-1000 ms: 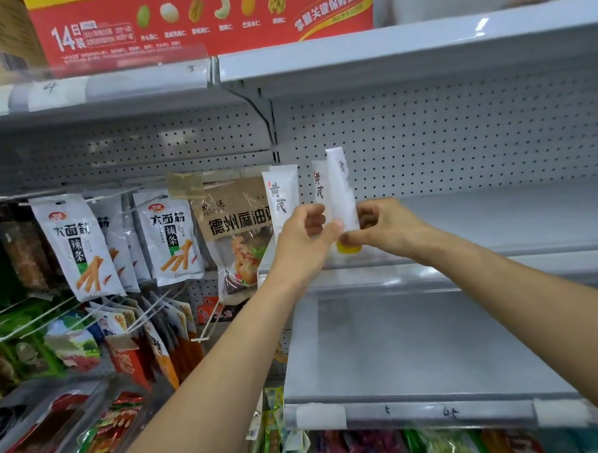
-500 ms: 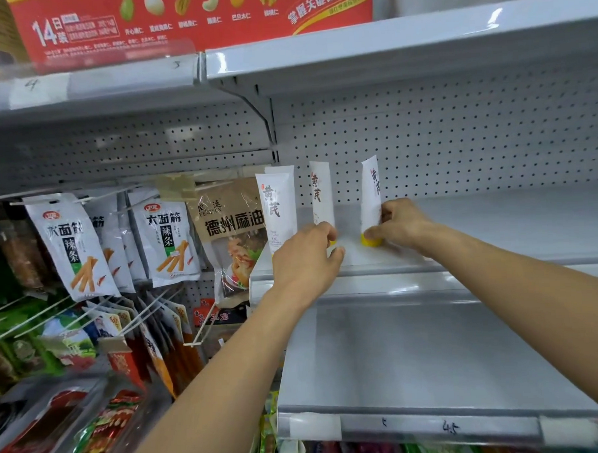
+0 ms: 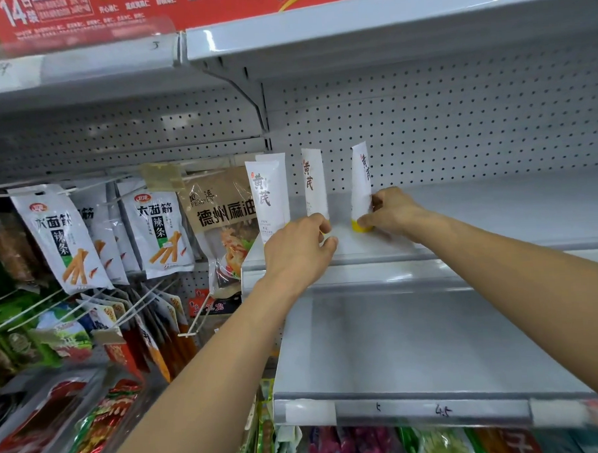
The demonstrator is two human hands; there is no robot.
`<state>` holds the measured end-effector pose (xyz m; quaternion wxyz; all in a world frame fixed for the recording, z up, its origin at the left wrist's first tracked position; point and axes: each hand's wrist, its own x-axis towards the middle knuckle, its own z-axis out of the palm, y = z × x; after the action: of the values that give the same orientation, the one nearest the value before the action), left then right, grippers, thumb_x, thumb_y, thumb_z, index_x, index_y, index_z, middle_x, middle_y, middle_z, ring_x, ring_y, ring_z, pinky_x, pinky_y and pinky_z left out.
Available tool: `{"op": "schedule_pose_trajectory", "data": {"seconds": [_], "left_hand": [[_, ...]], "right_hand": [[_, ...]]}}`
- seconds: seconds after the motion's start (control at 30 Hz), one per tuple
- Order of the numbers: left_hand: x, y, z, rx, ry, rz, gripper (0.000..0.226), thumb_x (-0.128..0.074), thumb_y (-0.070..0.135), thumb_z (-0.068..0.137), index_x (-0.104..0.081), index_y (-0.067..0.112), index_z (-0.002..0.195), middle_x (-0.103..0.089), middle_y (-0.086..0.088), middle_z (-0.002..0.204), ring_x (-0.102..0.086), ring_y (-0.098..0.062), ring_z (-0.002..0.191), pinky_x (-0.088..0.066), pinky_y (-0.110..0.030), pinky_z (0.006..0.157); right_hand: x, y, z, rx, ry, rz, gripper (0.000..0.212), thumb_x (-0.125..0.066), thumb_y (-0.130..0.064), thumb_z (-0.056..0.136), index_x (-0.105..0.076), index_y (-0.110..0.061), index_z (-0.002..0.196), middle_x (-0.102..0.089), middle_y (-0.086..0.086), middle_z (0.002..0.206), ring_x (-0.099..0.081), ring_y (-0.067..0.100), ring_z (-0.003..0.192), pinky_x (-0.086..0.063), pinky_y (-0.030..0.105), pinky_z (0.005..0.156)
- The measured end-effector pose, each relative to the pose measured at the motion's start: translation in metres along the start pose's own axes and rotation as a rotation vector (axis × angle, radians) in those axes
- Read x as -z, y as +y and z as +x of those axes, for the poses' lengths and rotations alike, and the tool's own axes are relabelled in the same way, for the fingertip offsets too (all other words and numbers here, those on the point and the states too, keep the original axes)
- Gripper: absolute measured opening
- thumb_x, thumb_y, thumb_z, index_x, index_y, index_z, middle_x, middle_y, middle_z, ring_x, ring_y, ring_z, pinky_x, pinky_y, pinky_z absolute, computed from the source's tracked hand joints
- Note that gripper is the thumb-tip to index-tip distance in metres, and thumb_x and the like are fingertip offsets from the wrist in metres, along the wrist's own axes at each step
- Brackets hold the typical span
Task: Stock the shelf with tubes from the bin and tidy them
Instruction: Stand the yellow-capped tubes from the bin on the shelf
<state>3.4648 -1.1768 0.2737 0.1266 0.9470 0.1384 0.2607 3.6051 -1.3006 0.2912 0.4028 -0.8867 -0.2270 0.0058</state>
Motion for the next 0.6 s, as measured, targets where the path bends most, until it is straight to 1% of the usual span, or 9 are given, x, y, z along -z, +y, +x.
{"op": "schedule_pose_trajectory", "data": {"seconds": [0.1,0.17,0.23,0.27,0.37,0.5,0.6], "left_hand": [[0.006,0.000,-0.008,-0.032,0.035,-0.014,0.025,-0.054,0.037,0.093,-0.061,0.027,0.115,-0.067,0.010,0.107,-0.061,-0.017,0.101,-0.050,-0.035,0.086],[0.010,-0.002,-0.019,-0.096,0.096,0.029,0.026,-0.053,0.037,0.094,-0.060,0.026,0.116,-0.066,0.010,0.109,-0.060,-0.016,0.103,-0.045,-0.037,0.091],[0.013,-0.006,-0.035,-0.156,0.164,0.052,0.026,-0.052,0.036,0.094,-0.060,0.026,0.117,-0.064,0.009,0.111,-0.058,-0.016,0.105,-0.039,-0.037,0.093],[0.015,-0.009,-0.043,-0.179,0.191,0.045,0.025,-0.052,0.035,0.094,-0.060,0.026,0.116,-0.064,0.009,0.110,-0.058,-0.016,0.104,-0.037,-0.037,0.092],[0.019,-0.017,-0.071,-0.239,0.229,-0.004,0.023,-0.055,0.032,0.091,-0.062,0.025,0.112,-0.063,0.008,0.104,-0.059,-0.017,0.099,-0.038,-0.037,0.087],[0.022,-0.039,-0.111,-0.248,0.196,-0.030,0.020,-0.058,0.031,0.090,-0.063,0.025,0.109,-0.064,0.008,0.099,-0.062,-0.018,0.089,-0.050,-0.038,0.075],[0.011,-0.066,-0.145,-0.200,0.090,-0.039,0.021,-0.058,0.035,0.091,-0.062,0.027,0.110,-0.064,0.011,0.097,-0.061,-0.015,0.086,-0.051,-0.035,0.071]], "right_hand": [[0.003,0.001,-0.017,0.042,0.083,-0.128,0.046,-0.067,-0.020,0.084,-0.055,-0.001,0.124,-0.061,0.010,0.108,-0.059,0.026,0.098,-0.046,0.033,0.083],[0.006,0.000,-0.038,0.128,0.147,-0.189,0.044,-0.063,-0.025,0.087,-0.054,-0.011,0.128,-0.060,0.004,0.115,-0.058,0.023,0.105,-0.048,0.035,0.089],[0.006,-0.002,-0.066,0.254,0.220,-0.263,0.035,-0.060,-0.025,0.088,-0.058,-0.017,0.122,-0.062,-0.001,0.117,-0.057,0.021,0.105,-0.049,0.039,0.089],[0.004,-0.004,-0.081,0.315,0.251,-0.297,0.030,-0.059,-0.024,0.088,-0.060,-0.019,0.118,-0.063,-0.002,0.115,-0.057,0.021,0.103,-0.049,0.038,0.087],[-0.010,-0.008,-0.125,0.450,0.303,-0.381,0.027,-0.058,-0.022,0.088,-0.062,-0.019,0.114,-0.064,-0.003,0.110,-0.057,0.021,0.100,-0.047,0.035,0.082],[-0.038,-0.007,-0.173,0.515,0.300,-0.404,0.024,-0.061,-0.020,0.086,-0.064,-0.018,0.110,-0.065,-0.001,0.104,-0.058,0.022,0.095,-0.046,0.036,0.078],[-0.069,0.004,-0.202,0.509,0.231,-0.422,0.023,-0.061,-0.023,0.087,-0.064,-0.019,0.110,-0.066,-0.001,0.102,-0.060,0.021,0.093,-0.047,0.035,0.073]]}}
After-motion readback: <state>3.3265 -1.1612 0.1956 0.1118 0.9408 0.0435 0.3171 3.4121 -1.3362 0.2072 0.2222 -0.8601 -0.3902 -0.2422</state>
